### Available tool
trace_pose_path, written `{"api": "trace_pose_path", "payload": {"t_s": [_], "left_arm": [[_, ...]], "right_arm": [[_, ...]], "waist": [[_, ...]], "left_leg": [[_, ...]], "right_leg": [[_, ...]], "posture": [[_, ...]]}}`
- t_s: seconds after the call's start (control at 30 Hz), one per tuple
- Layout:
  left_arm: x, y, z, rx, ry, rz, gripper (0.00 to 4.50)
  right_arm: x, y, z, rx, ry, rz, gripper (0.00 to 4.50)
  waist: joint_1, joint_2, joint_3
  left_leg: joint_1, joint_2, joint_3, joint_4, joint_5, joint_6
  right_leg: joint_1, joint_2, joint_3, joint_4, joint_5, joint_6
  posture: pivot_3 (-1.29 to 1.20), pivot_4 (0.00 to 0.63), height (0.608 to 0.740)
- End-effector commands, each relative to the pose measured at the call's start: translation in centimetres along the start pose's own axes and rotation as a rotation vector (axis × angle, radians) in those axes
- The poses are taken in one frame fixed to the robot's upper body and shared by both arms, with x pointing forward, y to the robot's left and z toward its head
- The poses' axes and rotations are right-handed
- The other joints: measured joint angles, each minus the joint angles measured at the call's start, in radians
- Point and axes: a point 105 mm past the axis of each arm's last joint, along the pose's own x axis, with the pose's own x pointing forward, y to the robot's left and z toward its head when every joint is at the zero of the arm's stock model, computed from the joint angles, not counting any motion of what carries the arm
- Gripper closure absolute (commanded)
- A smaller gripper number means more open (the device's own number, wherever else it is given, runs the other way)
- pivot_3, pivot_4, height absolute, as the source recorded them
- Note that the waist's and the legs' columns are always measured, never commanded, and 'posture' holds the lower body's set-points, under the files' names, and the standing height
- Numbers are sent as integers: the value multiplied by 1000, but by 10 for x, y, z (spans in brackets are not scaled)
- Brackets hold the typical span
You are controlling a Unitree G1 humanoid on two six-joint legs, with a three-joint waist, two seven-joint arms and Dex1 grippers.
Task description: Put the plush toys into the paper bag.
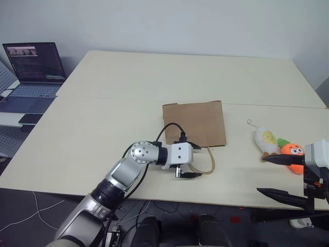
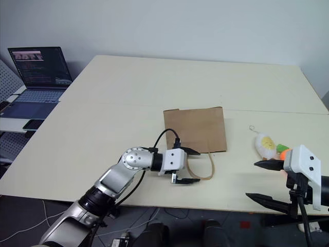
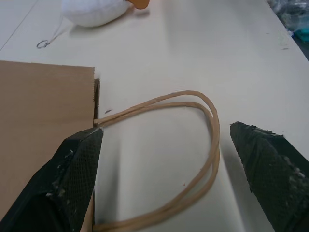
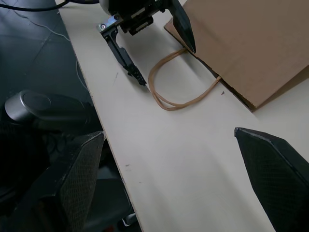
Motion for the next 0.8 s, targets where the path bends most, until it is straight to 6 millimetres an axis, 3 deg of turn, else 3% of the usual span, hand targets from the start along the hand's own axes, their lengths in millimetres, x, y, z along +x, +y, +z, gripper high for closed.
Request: {"api": "trace_pose_path", "payload": {"t_s": [0.03, 0.3, 0.33, 0.43, 0.8], "left_arm": [[8, 2, 7, 58, -18, -8, 13], [17, 6, 5, 61, -25, -22, 13], [18, 6, 6, 62, -28, -28, 192], [18, 4, 7, 64, -33, -52, 899], [15, 4, 7, 107, -17, -71, 4266]], "right_arm": [[-2, 3, 6, -25, -11, -14, 0], [1, 2, 5, -28, -14, -30, 0], [2, 2, 4, -33, -9, -31, 0], [1, 0, 2, -42, 4, -39, 0], [6, -2, 7, -44, -50, -74, 0]], "waist": [[0, 0, 0], [2, 0, 0], [2, 0, 0], [2, 0, 0], [3, 0, 0]], "left_leg": [[0, 0, 0, 0, 0, 0], [0, 0, 0, 0, 0, 0], [0, 0, 0, 0, 0, 0], [0, 0, 0, 0, 0, 0], [0, 0, 0, 0, 0, 0]], "right_leg": [[0, 0, 0, 0, 0, 0], [0, 0, 0, 0, 0, 0], [0, 0, 0, 0, 0, 0], [0, 0, 0, 0, 0, 1], [0, 0, 0, 0, 0, 1]], "posture": [[0, 150, 740], [0, 150, 740], [0, 150, 740], [0, 150, 740], [0, 150, 740]]}}
